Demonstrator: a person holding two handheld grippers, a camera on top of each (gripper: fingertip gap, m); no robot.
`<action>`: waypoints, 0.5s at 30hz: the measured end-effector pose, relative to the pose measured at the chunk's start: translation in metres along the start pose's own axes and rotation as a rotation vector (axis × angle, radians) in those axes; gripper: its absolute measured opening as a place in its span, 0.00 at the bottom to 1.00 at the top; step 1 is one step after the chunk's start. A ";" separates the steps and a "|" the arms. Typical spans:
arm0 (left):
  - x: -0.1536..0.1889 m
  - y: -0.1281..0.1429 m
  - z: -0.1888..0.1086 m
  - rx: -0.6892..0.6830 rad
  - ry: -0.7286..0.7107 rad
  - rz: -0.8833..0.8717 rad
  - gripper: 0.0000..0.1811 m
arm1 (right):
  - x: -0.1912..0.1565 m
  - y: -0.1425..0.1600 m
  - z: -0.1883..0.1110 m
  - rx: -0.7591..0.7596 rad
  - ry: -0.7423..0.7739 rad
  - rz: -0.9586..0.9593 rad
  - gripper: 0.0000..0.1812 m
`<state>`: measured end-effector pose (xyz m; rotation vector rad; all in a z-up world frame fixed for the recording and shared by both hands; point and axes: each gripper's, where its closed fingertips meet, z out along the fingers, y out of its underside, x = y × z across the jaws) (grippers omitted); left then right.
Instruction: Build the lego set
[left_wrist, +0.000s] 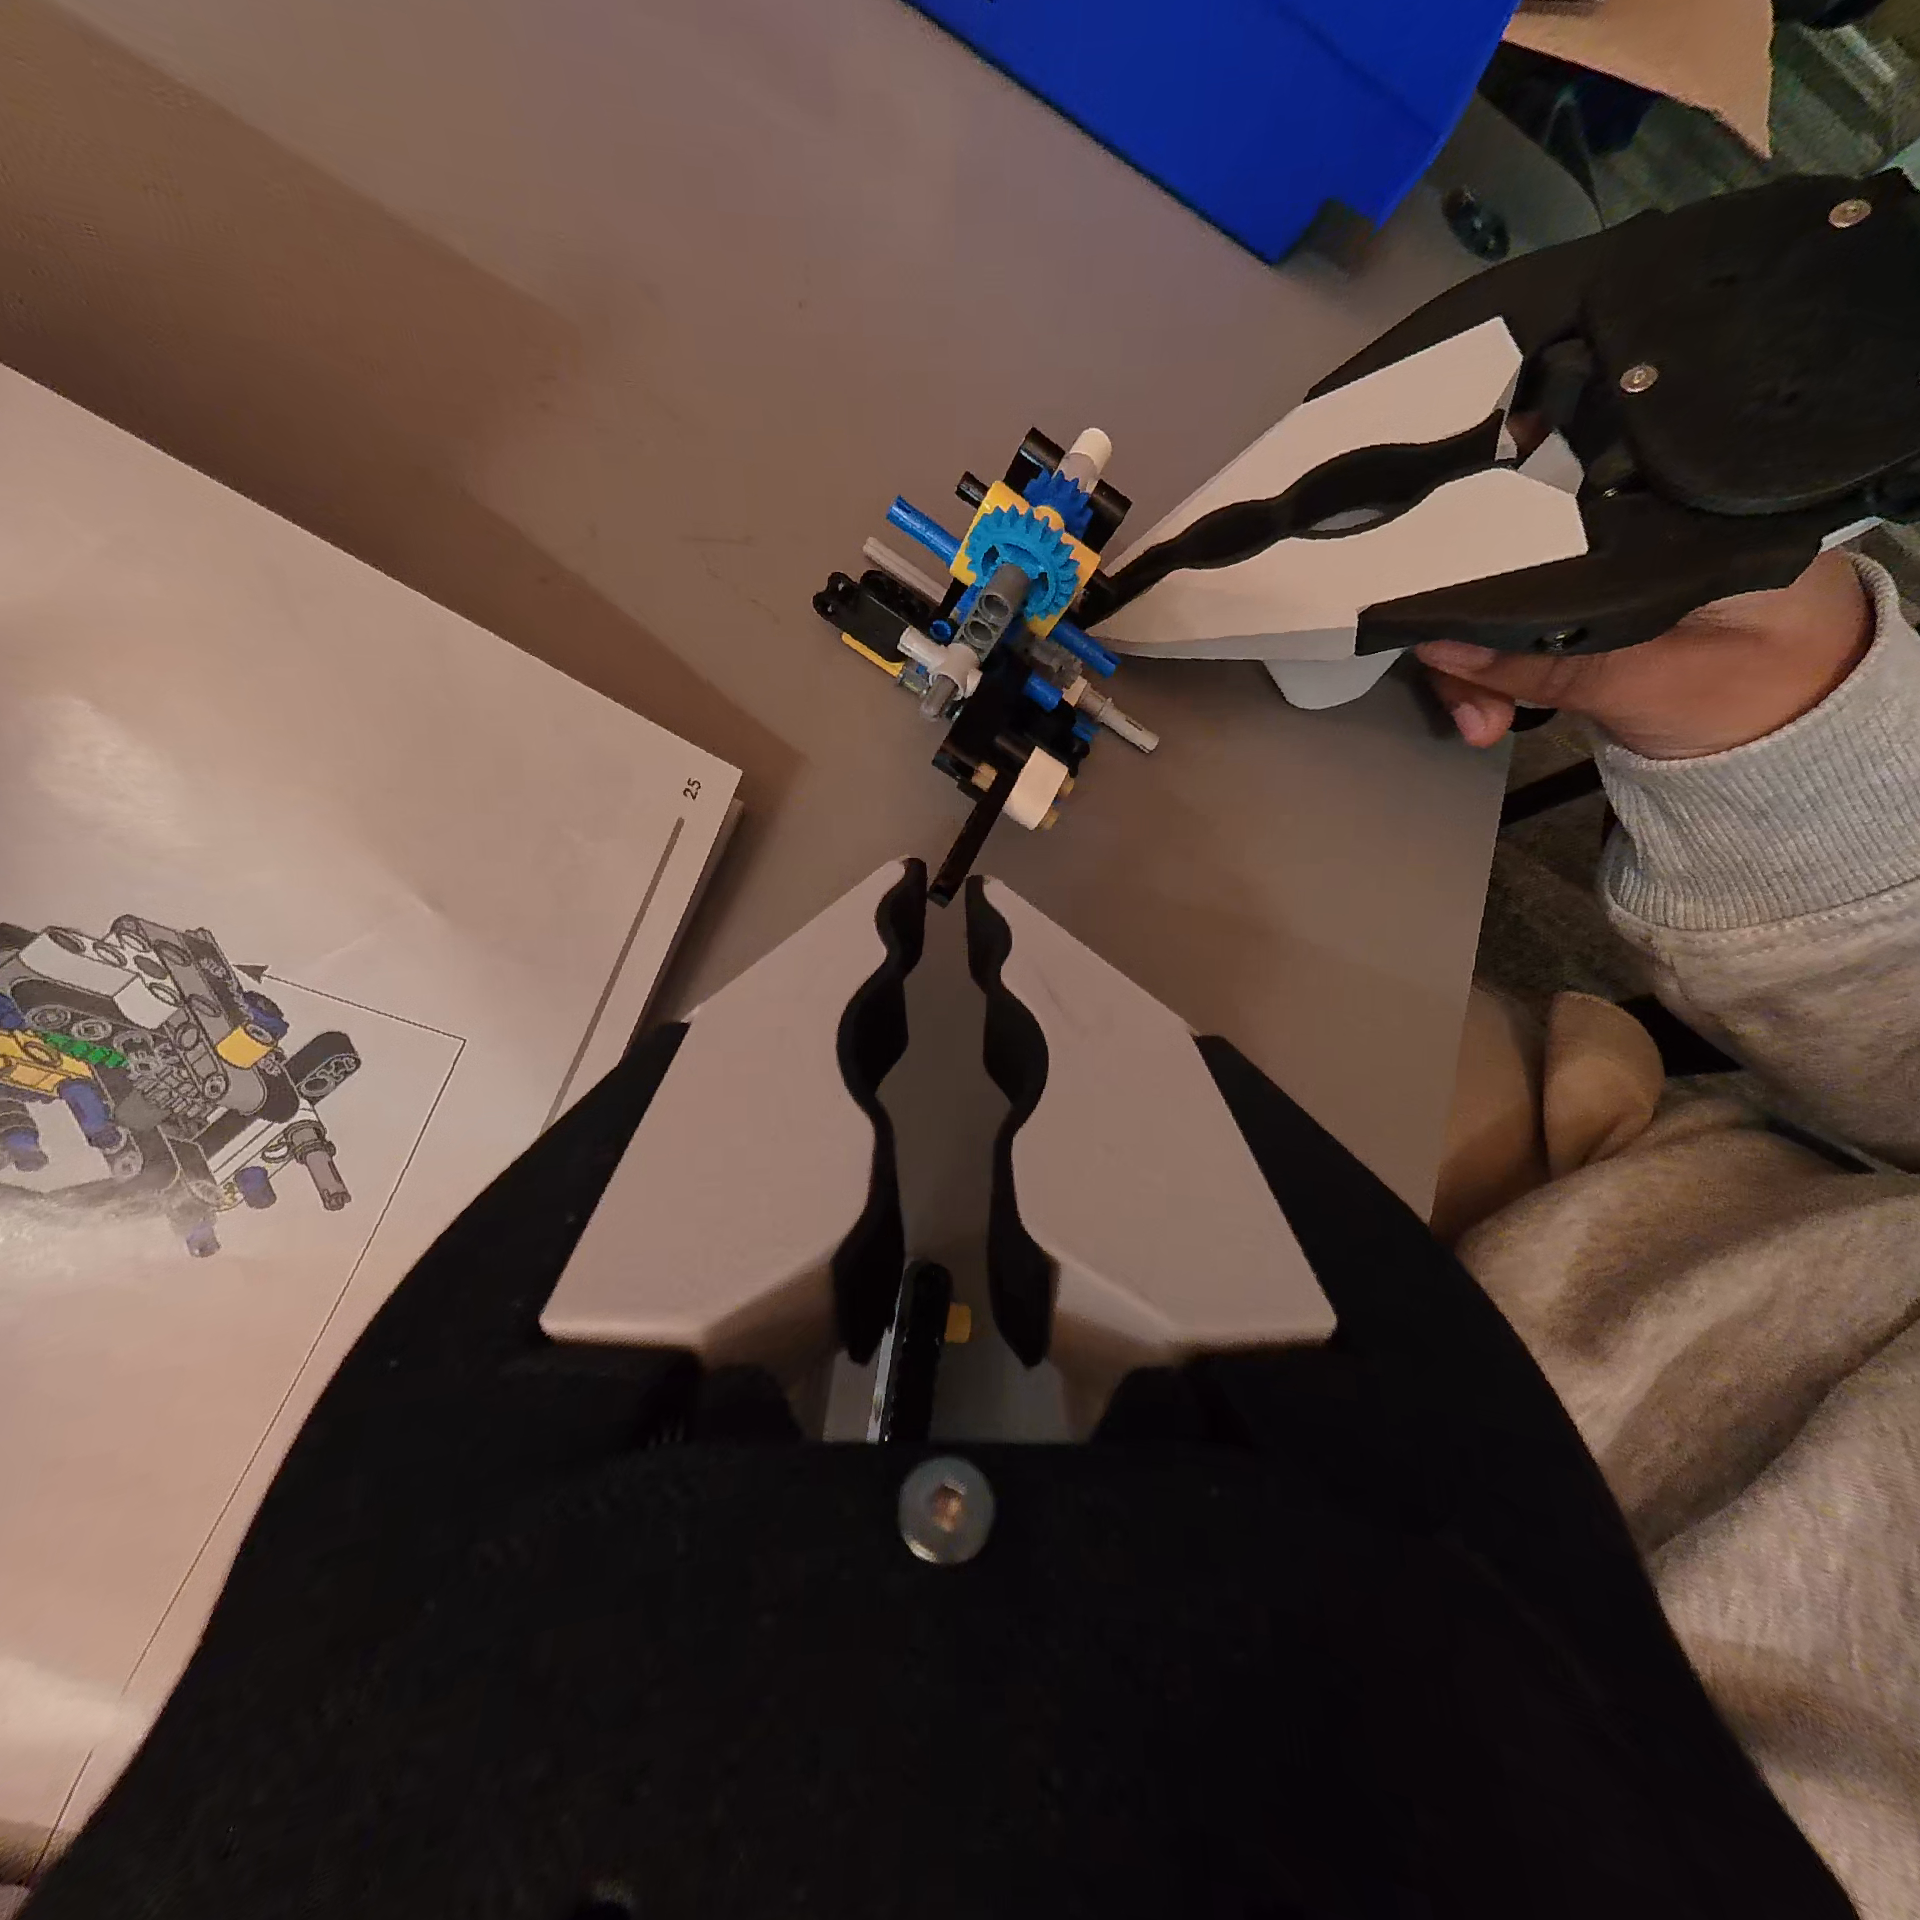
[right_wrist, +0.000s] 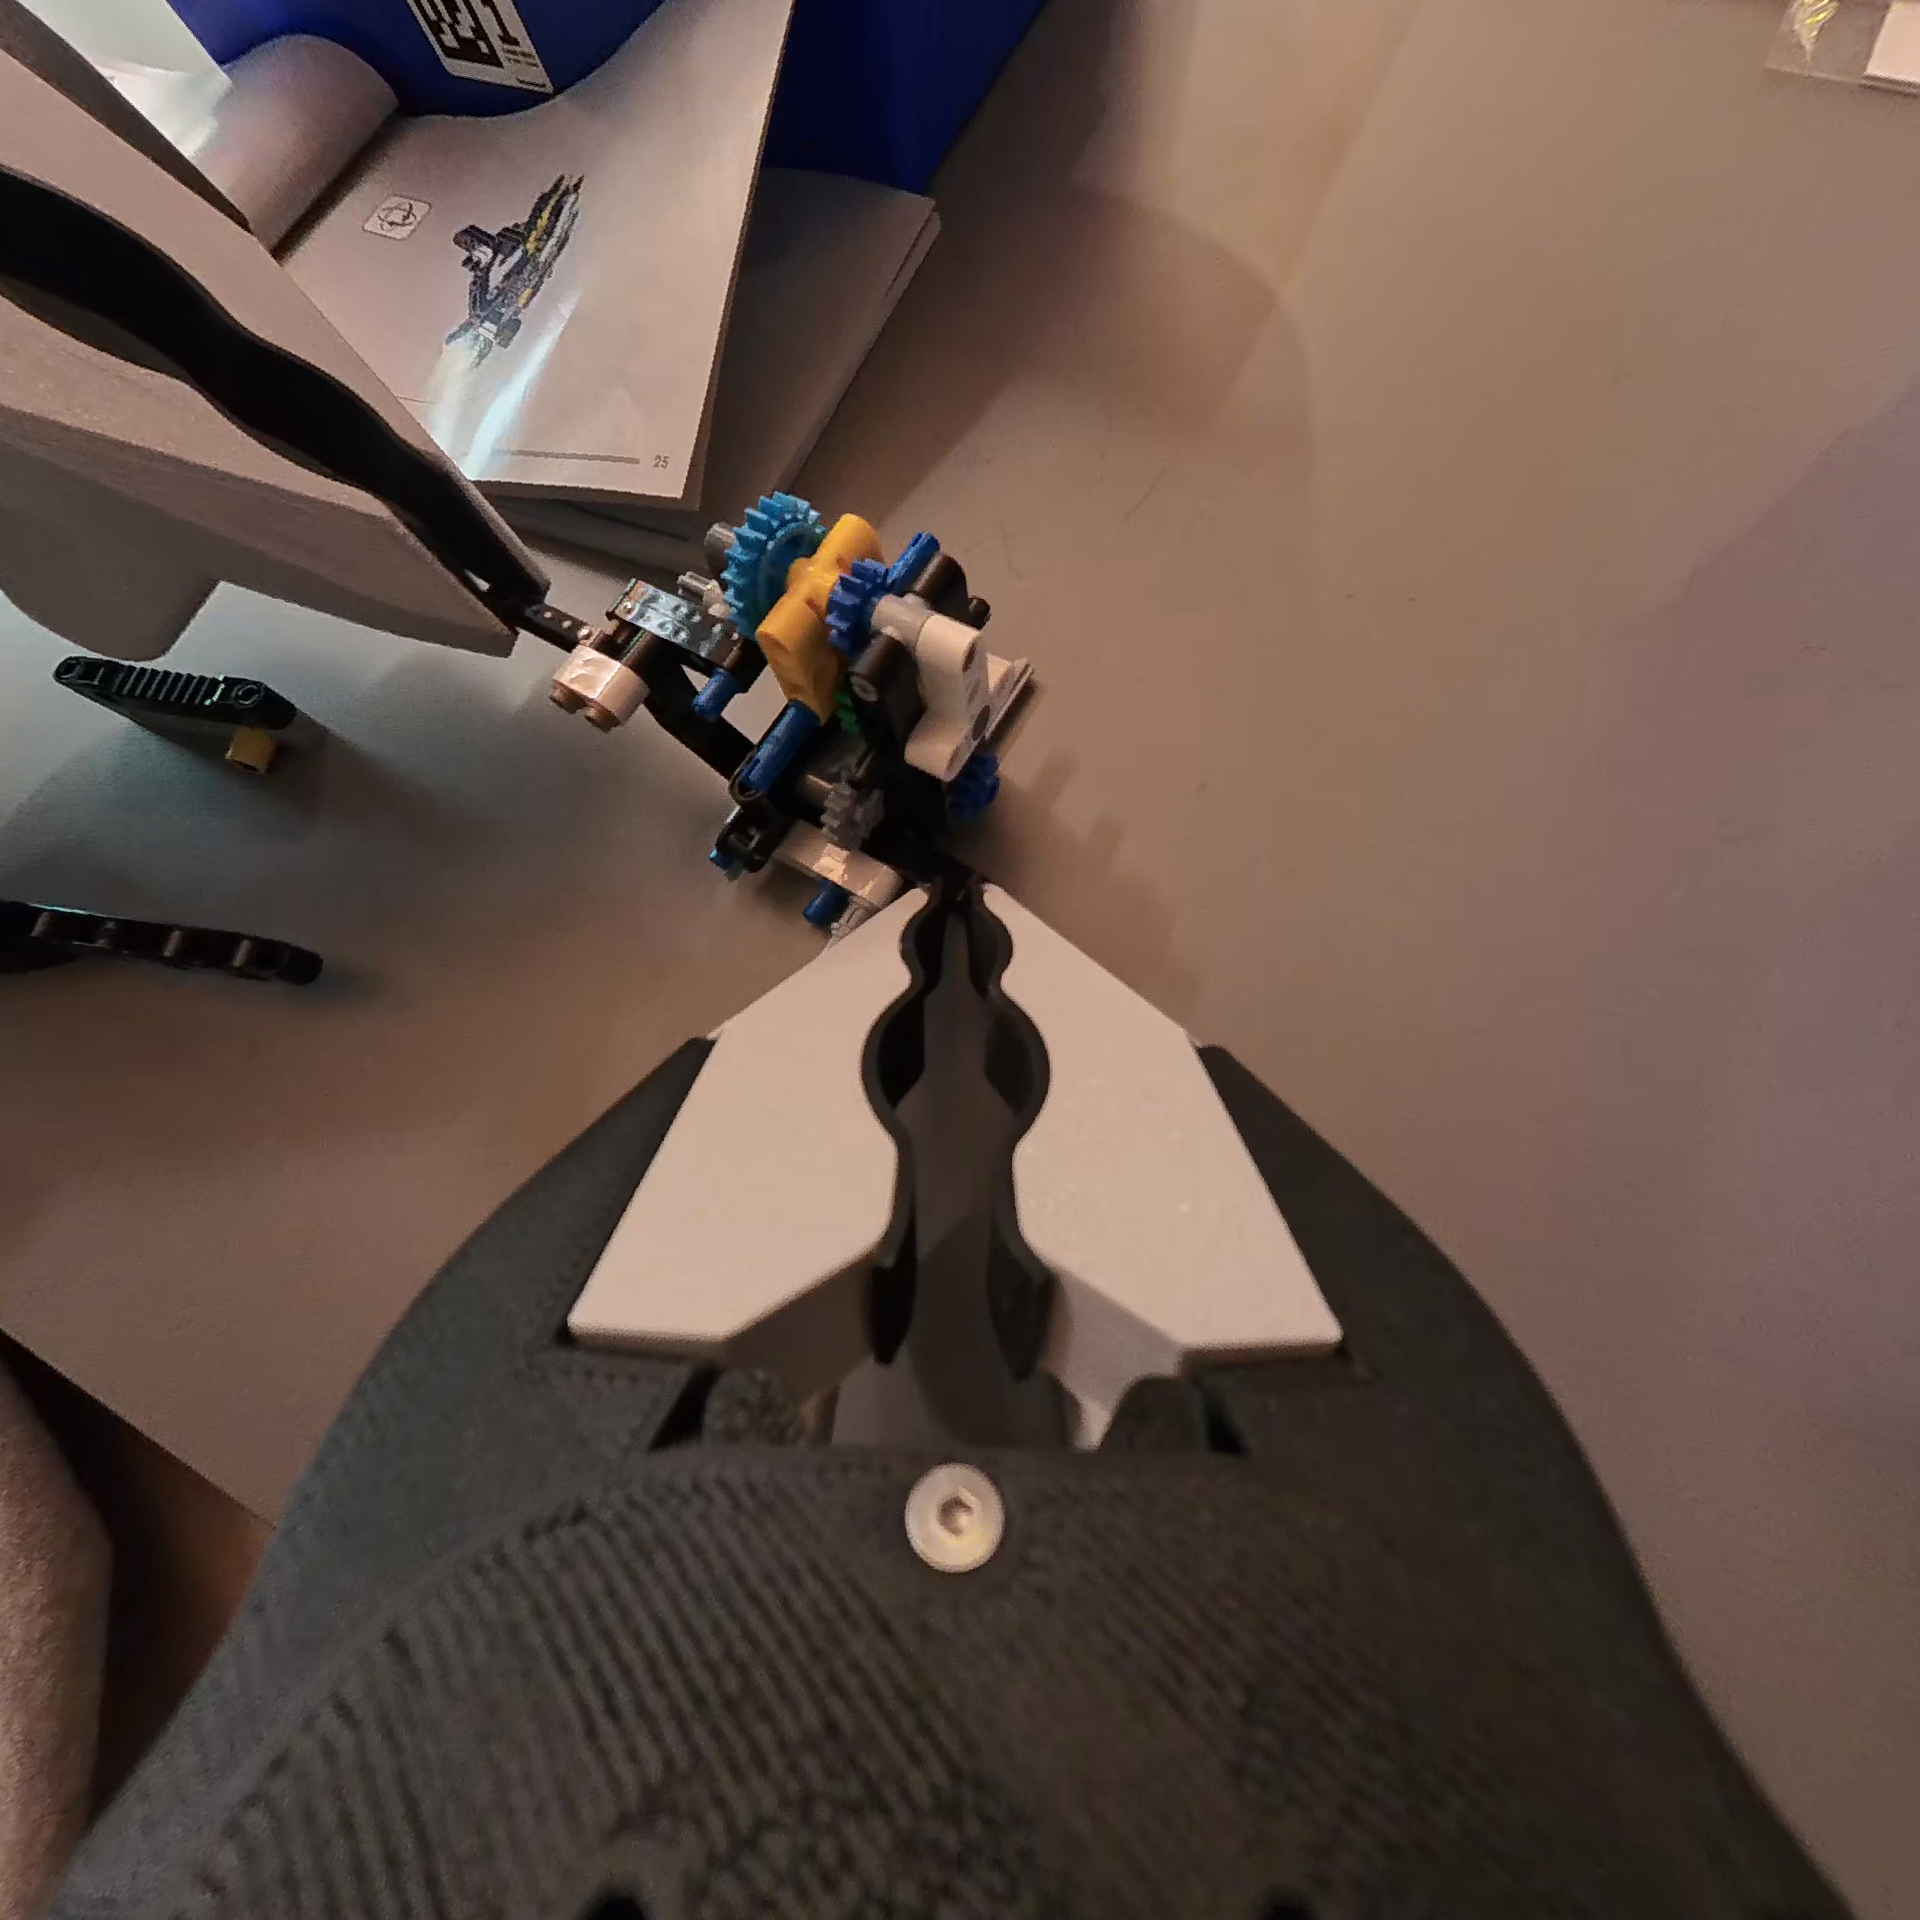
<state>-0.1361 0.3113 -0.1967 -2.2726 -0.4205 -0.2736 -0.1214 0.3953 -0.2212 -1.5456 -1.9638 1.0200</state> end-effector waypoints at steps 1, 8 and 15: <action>0.001 0.000 0.000 0.000 0.001 0.000 0.03 | 0.000 0.000 0.000 0.000 0.000 0.000 0.02; -0.003 -0.006 -0.012 0.033 -0.014 -0.004 0.08 | -0.001 0.000 0.000 -0.003 -0.008 0.002 0.04; -0.040 -0.016 -0.023 0.106 -0.180 -0.067 0.21 | -0.002 0.001 0.000 -0.006 -0.019 0.002 0.08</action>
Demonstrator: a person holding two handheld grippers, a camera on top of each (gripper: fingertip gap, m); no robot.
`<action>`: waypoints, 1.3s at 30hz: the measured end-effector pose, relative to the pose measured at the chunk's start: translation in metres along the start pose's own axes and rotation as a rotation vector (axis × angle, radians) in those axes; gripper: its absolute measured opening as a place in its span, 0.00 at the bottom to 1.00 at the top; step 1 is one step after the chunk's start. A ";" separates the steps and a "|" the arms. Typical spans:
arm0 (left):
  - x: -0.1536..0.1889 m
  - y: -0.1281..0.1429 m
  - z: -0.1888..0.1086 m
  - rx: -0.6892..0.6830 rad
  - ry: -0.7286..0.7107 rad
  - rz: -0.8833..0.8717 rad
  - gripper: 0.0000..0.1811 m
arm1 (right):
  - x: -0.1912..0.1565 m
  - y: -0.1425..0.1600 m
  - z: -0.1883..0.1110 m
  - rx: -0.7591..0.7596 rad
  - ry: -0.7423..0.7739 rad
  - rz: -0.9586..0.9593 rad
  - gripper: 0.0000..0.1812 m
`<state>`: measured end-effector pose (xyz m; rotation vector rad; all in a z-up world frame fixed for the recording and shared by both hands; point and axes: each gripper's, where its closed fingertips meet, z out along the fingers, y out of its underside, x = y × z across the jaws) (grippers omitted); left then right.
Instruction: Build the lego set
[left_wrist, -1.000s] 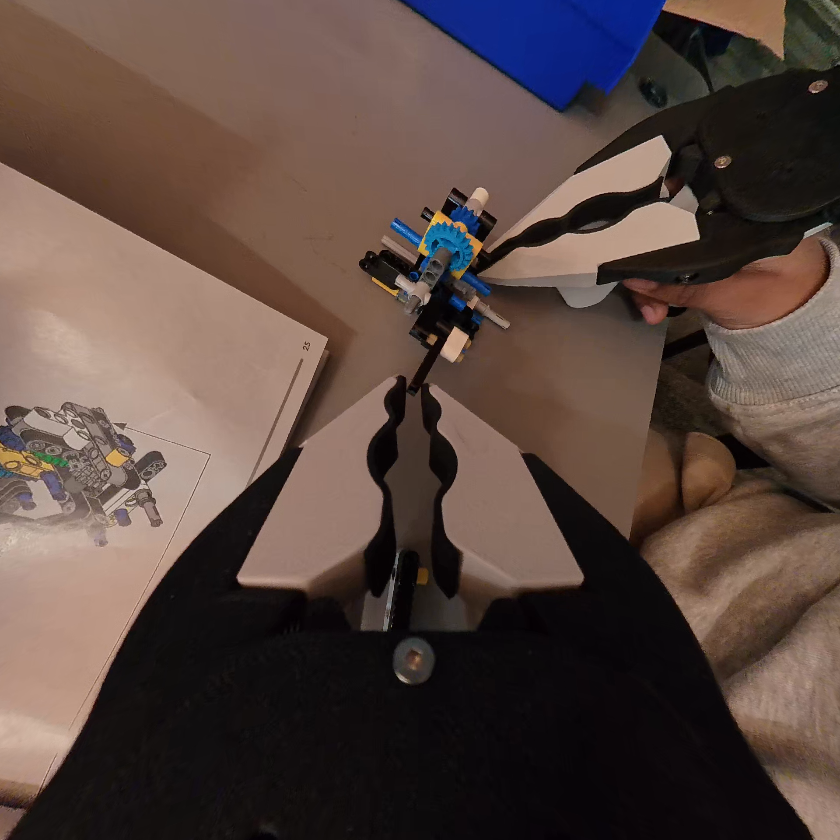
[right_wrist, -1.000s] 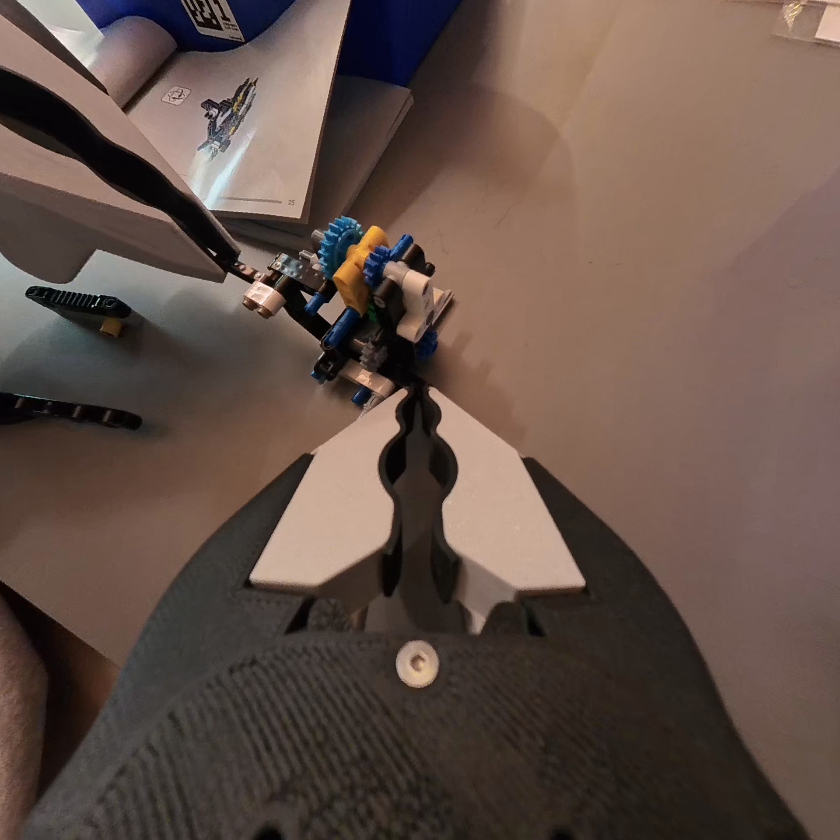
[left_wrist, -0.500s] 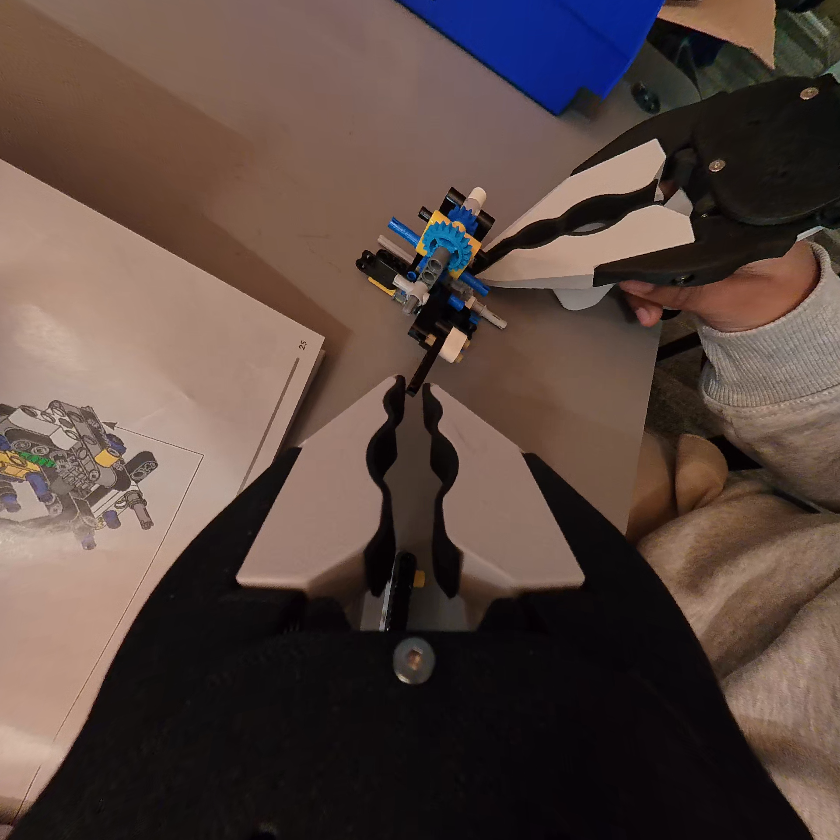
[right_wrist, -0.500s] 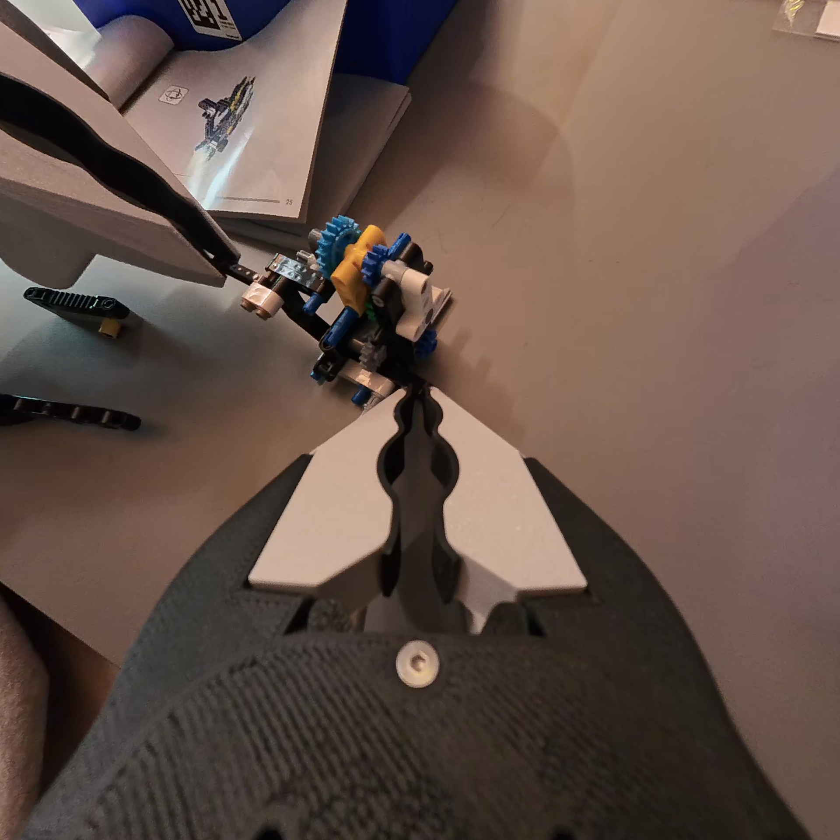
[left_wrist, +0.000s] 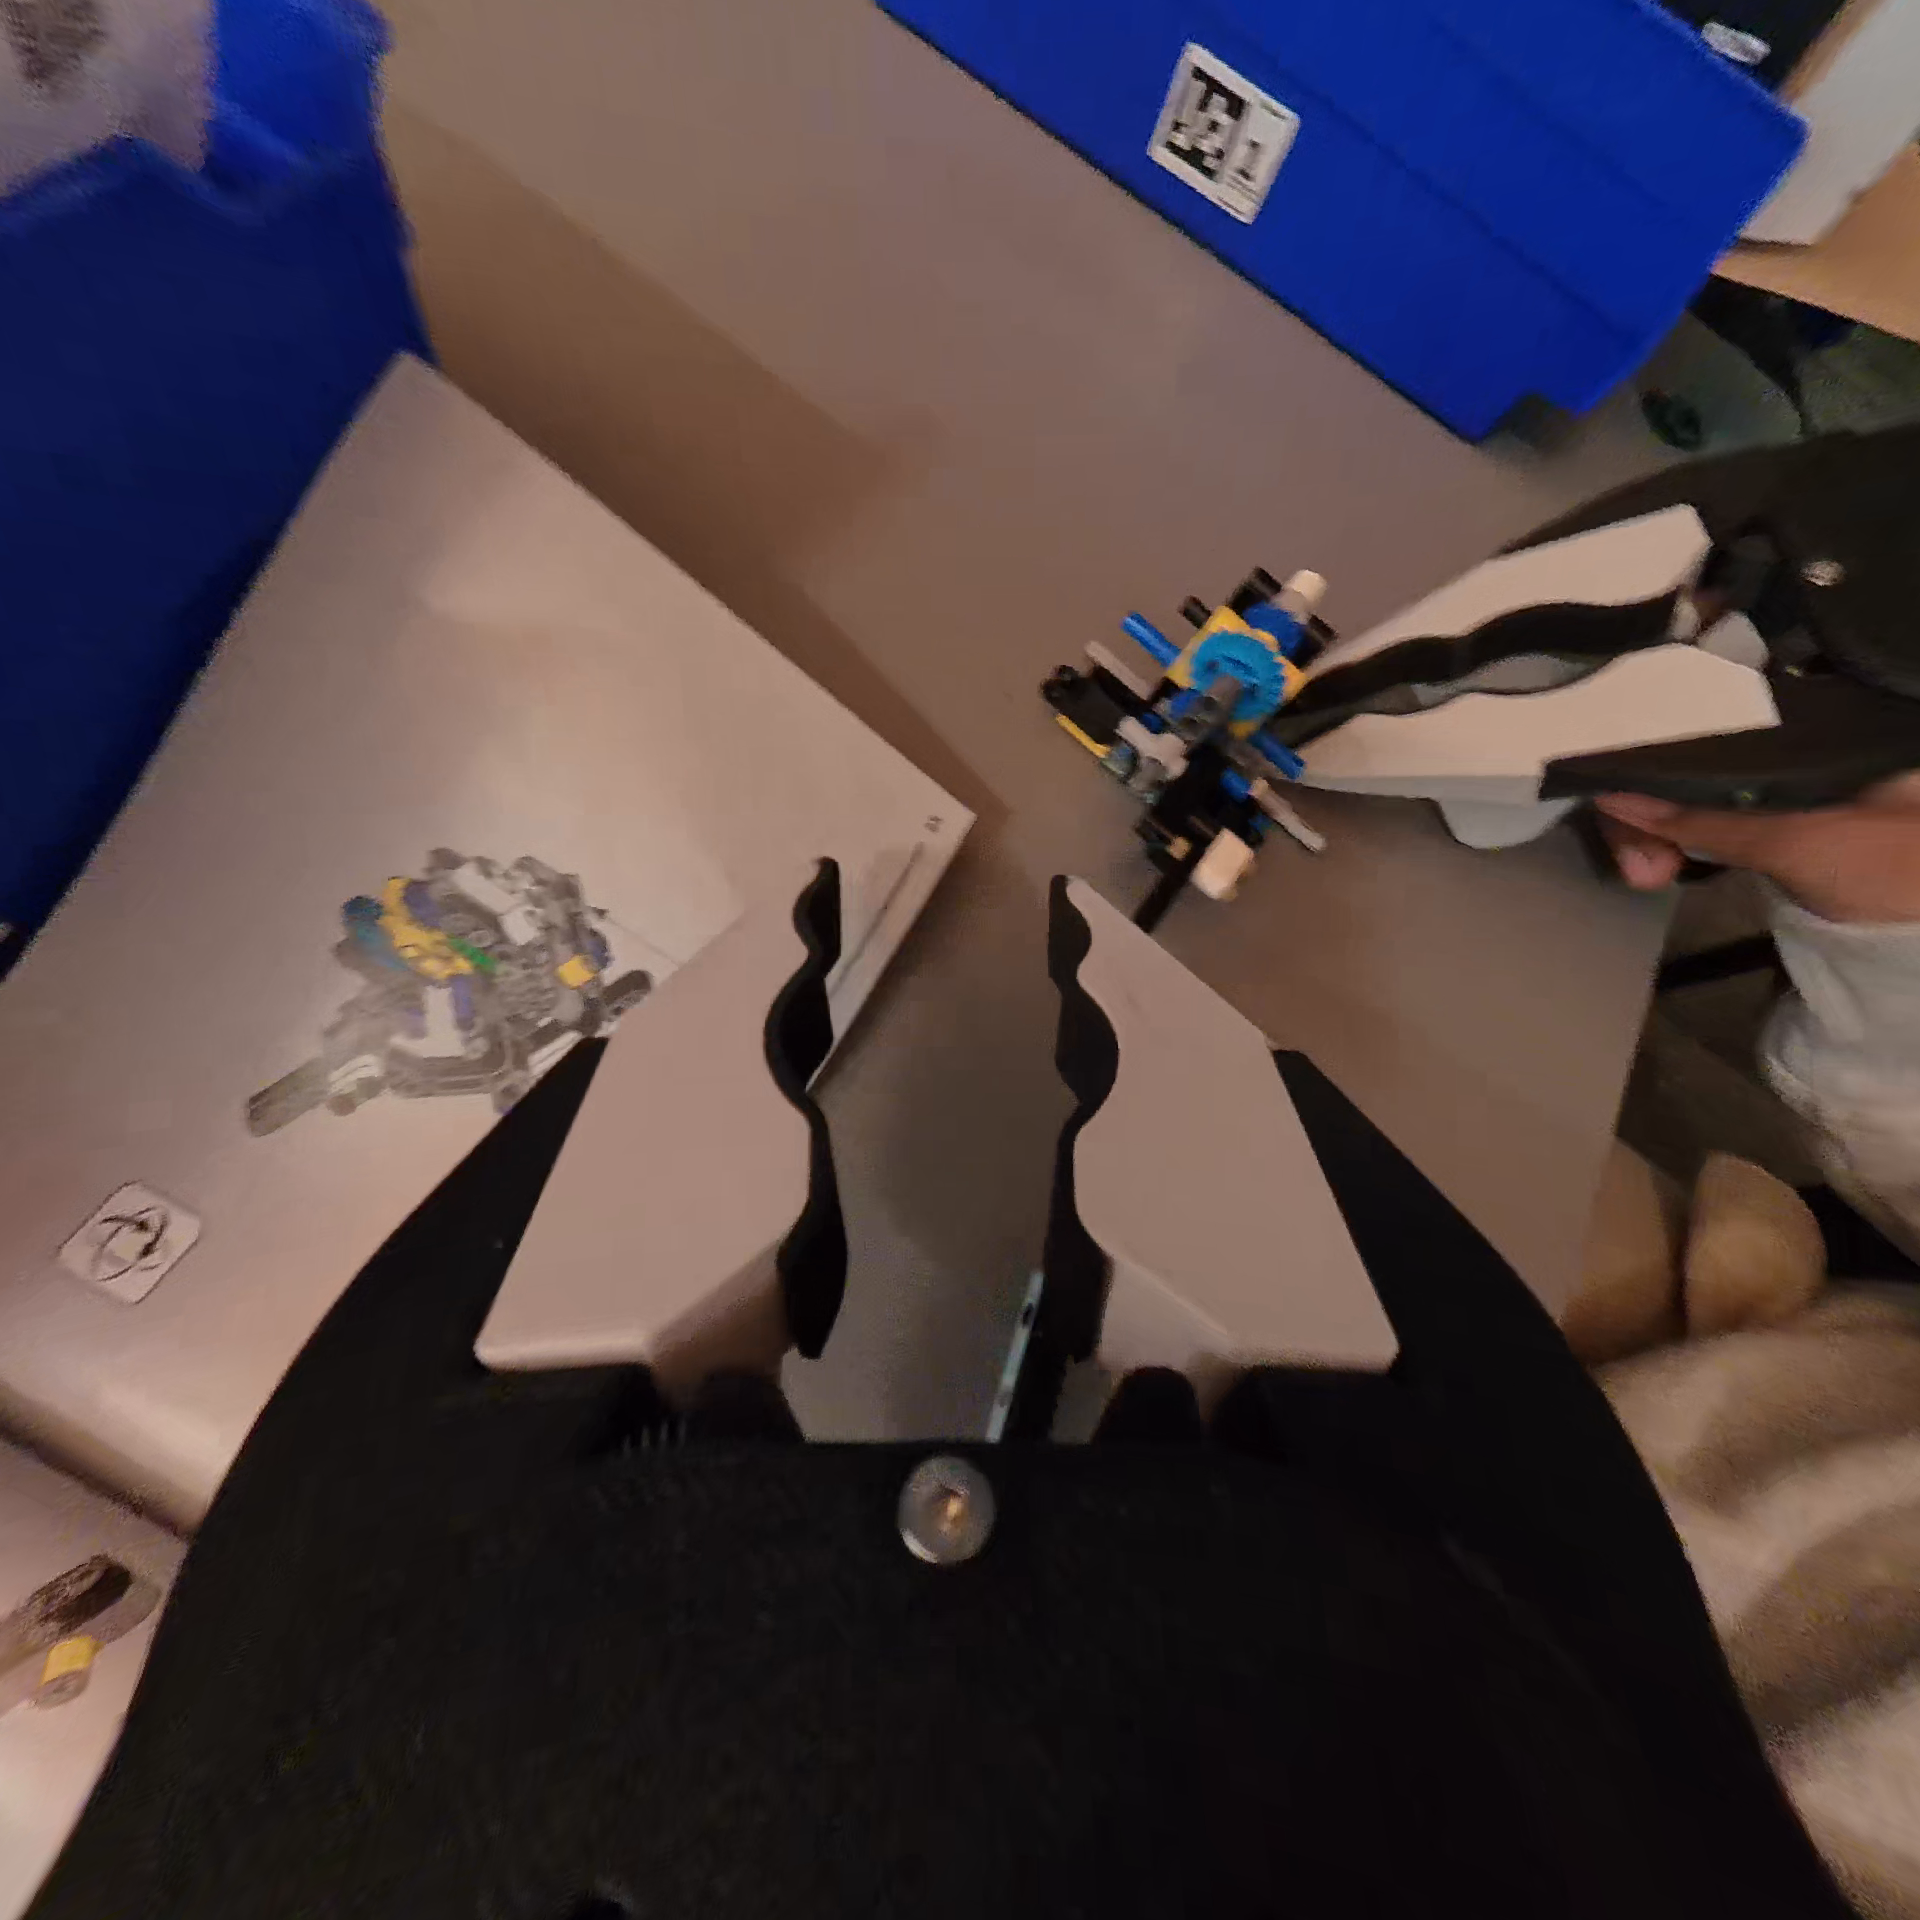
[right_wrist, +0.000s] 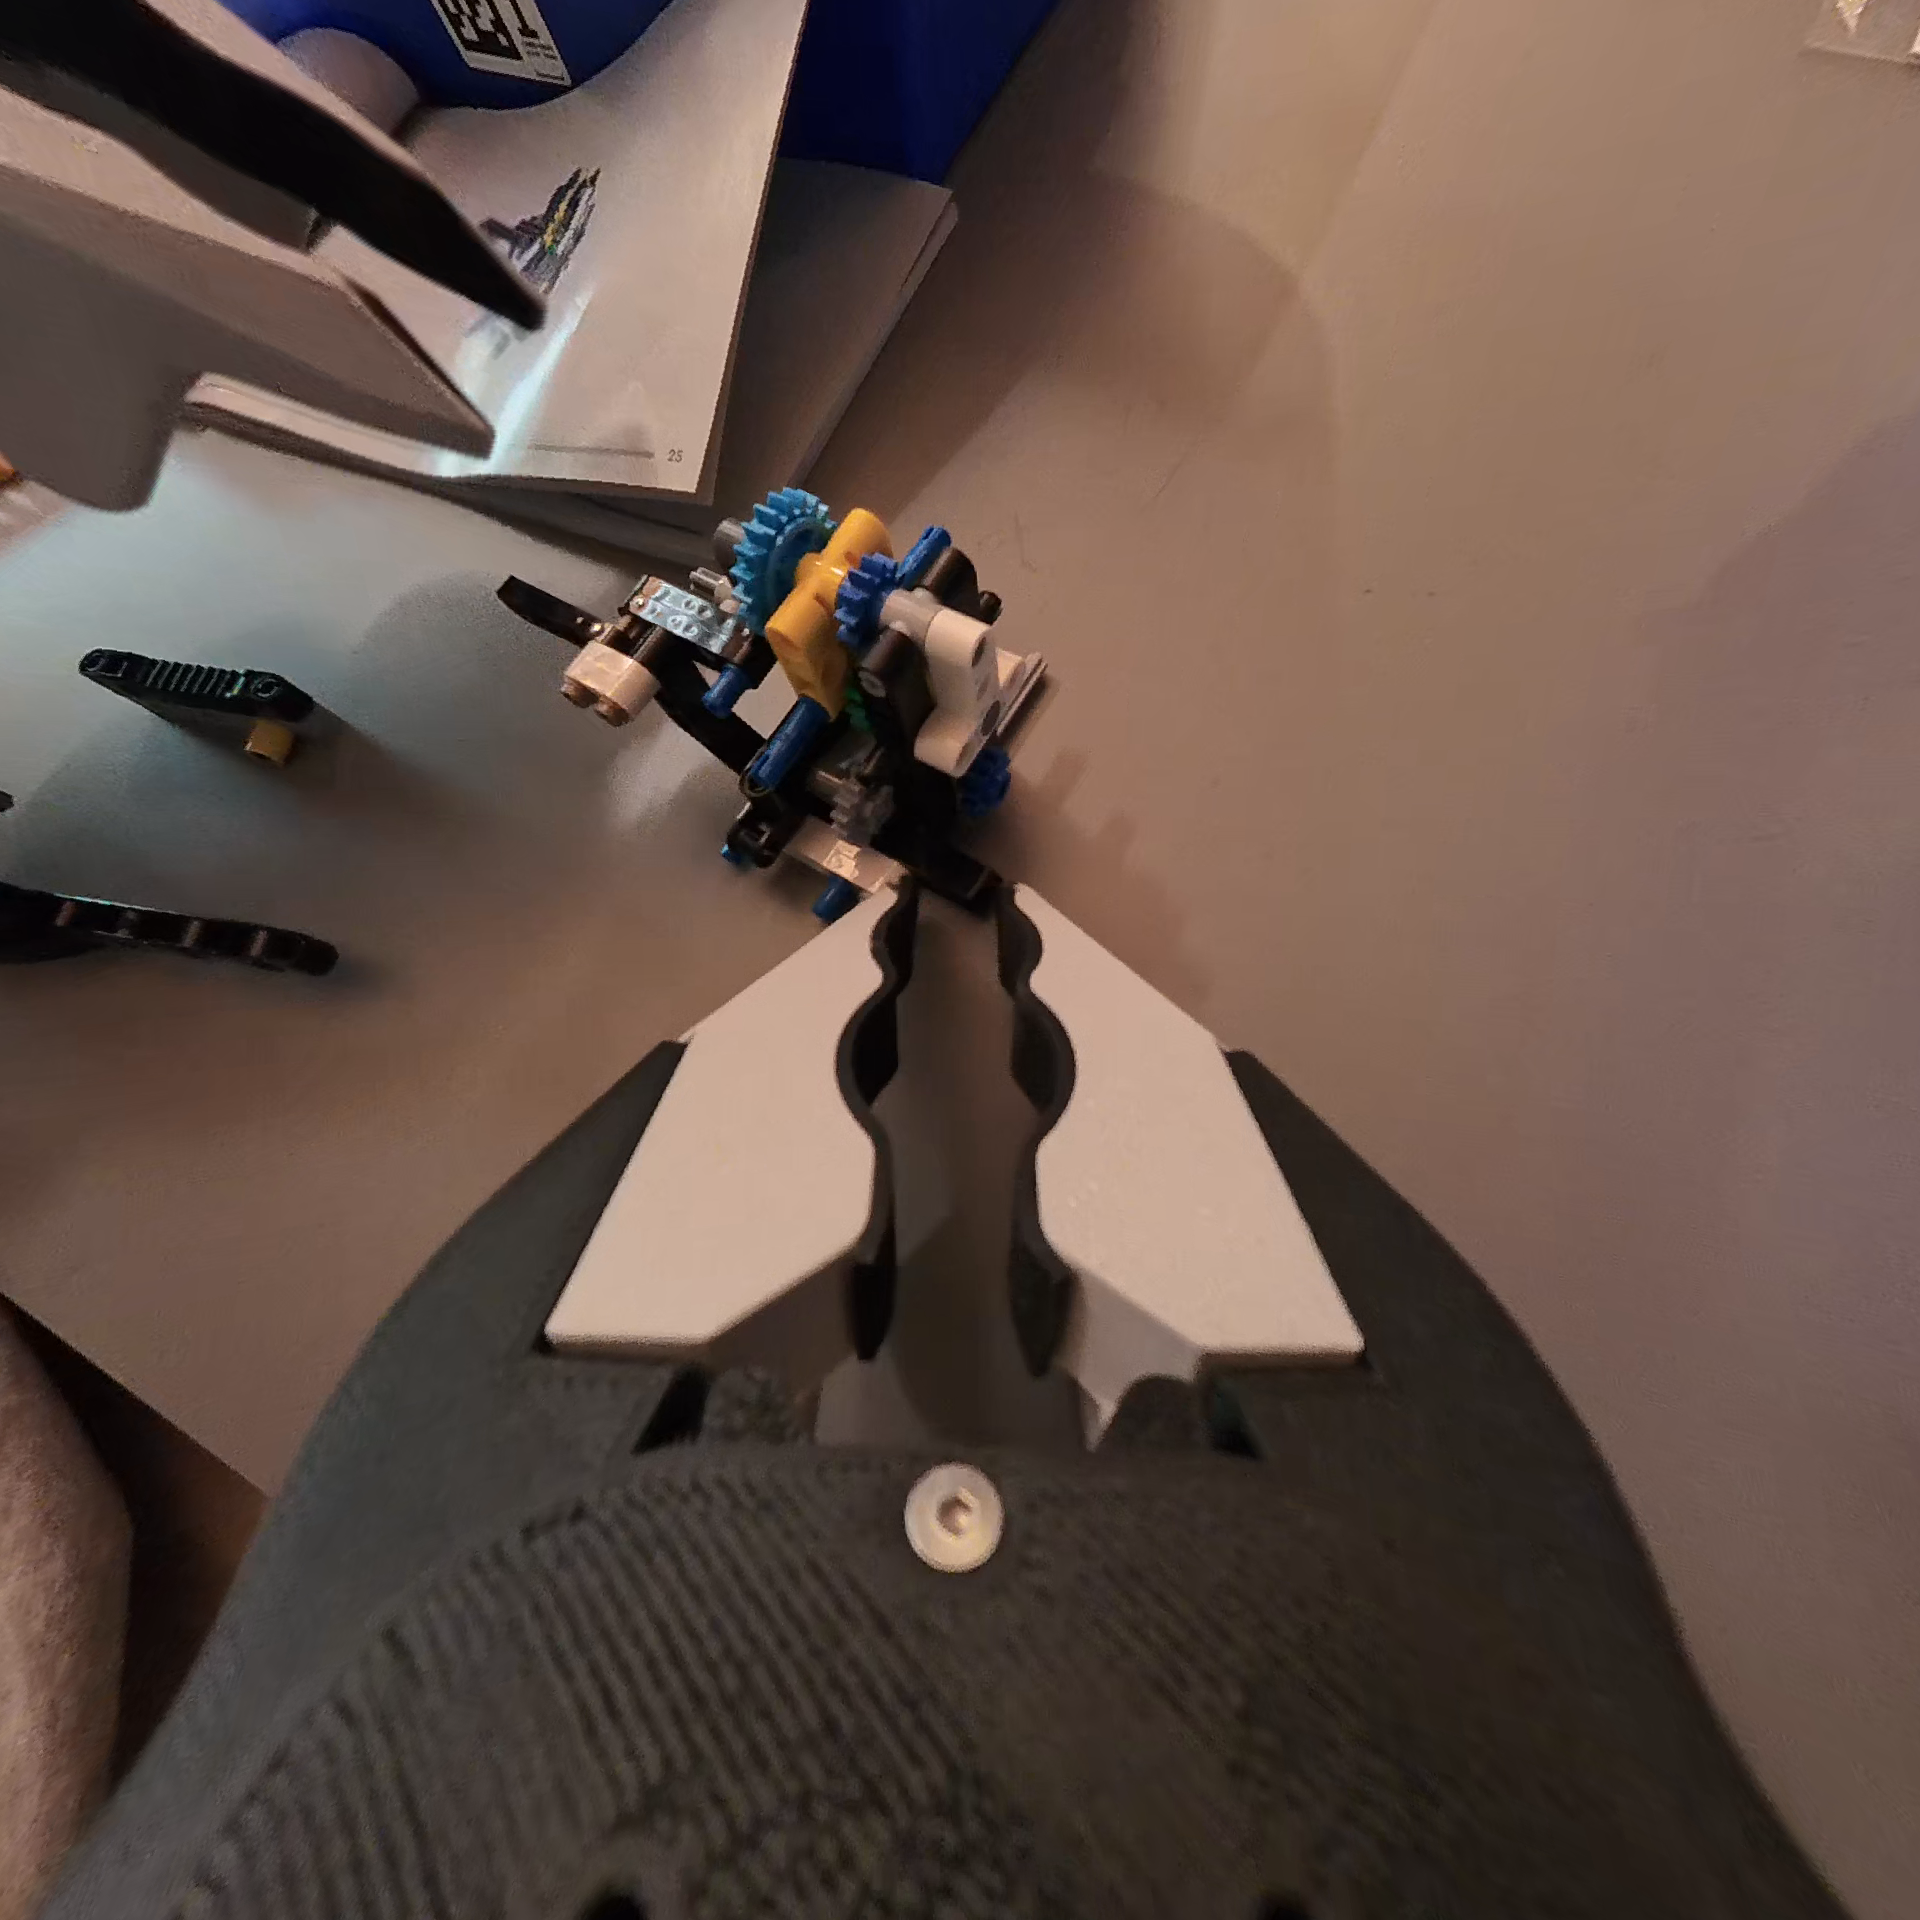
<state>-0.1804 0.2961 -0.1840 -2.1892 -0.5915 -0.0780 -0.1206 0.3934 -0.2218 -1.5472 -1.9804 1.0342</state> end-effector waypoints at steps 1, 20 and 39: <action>-0.005 -0.001 0.001 0.006 -0.028 -0.004 0.22 | 0.000 0.000 0.000 0.000 0.000 0.000 0.08; -0.034 0.003 0.010 -0.094 -0.408 0.314 0.34 | 0.000 -0.001 -0.001 0.007 -0.018 0.017 0.10; -0.033 -0.009 -0.025 0.052 -0.343 0.153 0.21 | -0.001 -0.001 -0.002 0.009 -0.022 0.021 0.10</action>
